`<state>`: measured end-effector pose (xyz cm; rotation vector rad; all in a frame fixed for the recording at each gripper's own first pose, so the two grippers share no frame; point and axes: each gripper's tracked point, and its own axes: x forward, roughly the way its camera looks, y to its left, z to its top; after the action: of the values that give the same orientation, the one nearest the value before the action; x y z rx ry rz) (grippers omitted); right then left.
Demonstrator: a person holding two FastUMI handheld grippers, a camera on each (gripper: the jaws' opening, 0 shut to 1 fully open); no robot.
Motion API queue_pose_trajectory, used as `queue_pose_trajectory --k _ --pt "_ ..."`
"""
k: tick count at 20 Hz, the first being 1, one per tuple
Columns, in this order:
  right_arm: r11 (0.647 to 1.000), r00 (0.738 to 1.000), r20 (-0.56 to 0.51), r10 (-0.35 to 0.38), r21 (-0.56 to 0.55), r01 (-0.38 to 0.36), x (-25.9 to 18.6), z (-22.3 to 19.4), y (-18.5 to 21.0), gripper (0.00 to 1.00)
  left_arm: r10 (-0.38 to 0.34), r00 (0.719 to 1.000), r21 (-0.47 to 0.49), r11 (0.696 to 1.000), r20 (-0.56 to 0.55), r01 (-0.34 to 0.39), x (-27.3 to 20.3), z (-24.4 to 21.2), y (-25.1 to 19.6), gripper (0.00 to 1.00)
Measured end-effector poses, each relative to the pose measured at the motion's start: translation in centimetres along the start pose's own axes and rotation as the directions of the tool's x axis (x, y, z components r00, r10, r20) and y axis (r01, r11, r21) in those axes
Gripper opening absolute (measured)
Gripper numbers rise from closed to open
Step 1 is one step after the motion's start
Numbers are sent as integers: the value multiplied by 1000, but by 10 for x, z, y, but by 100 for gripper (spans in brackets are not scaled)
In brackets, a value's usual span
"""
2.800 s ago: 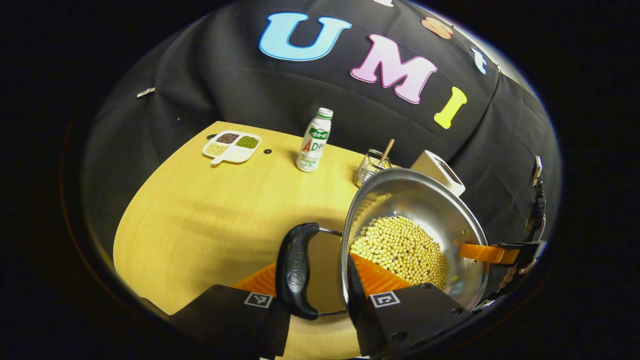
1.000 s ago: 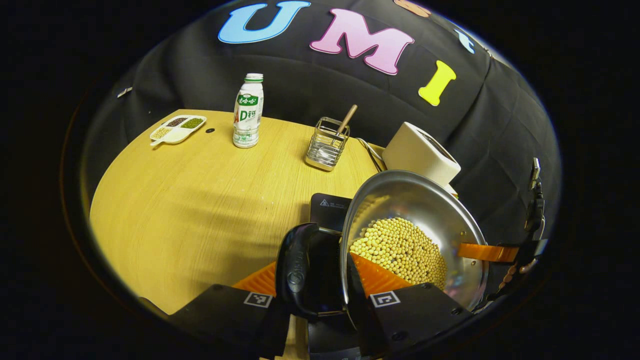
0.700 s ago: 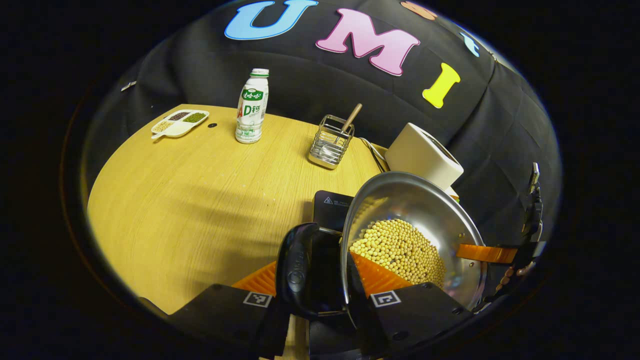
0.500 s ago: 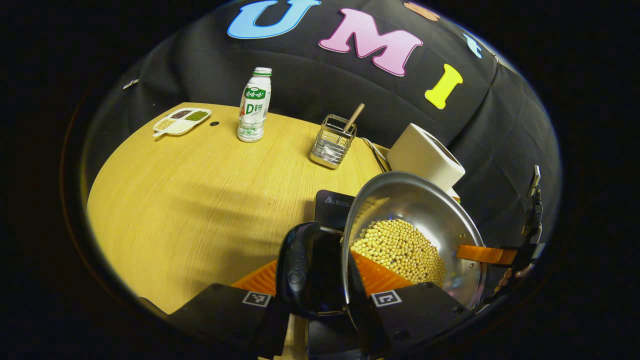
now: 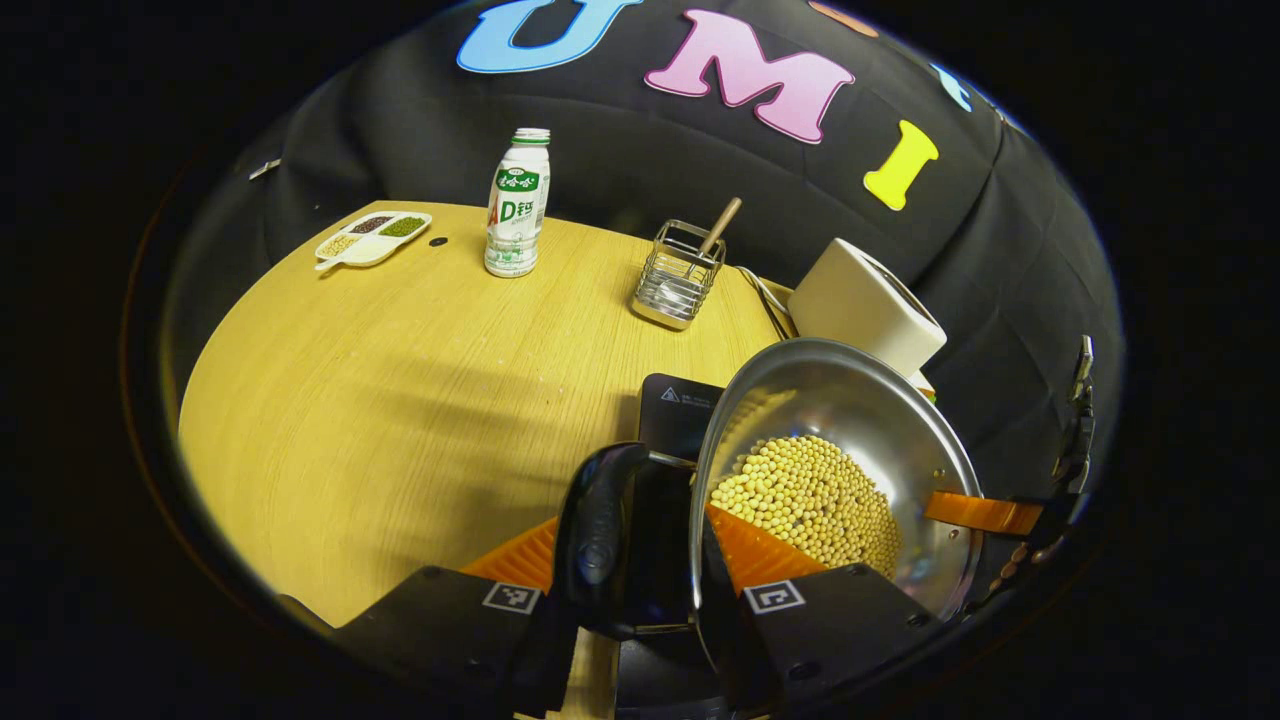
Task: First push the handle of the pot to place it horizontally, then grasp the pot with both hands and set it on the induction cooktop.
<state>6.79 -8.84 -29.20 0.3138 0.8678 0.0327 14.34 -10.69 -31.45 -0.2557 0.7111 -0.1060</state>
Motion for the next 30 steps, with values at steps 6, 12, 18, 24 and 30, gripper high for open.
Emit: queue_pose_trajectory --k 6,12,18,24,30 --pt "1000 1000 11 -12 -8 12 -12 -5 2 92 39 999 32 999 25 -40 -12 4 -3 87" --pt "999 988 150 -44 -11 46 -63 15 4 99 28 995 70 997 101 -35 -72 20 -10 95" --pt "988 926 358 -117 -49 144 -154 38 8 99 -5 955 160 986 296 -45 -170 57 -23 95" --pt "977 775 622 -107 -81 199 -258 69 37 99 -24 864 220 970 503 -102 -275 72 -39 95" --pt "965 665 745 -58 -129 228 -330 46 59 98 -4 752 219 958 659 -187 -359 56 -40 95"
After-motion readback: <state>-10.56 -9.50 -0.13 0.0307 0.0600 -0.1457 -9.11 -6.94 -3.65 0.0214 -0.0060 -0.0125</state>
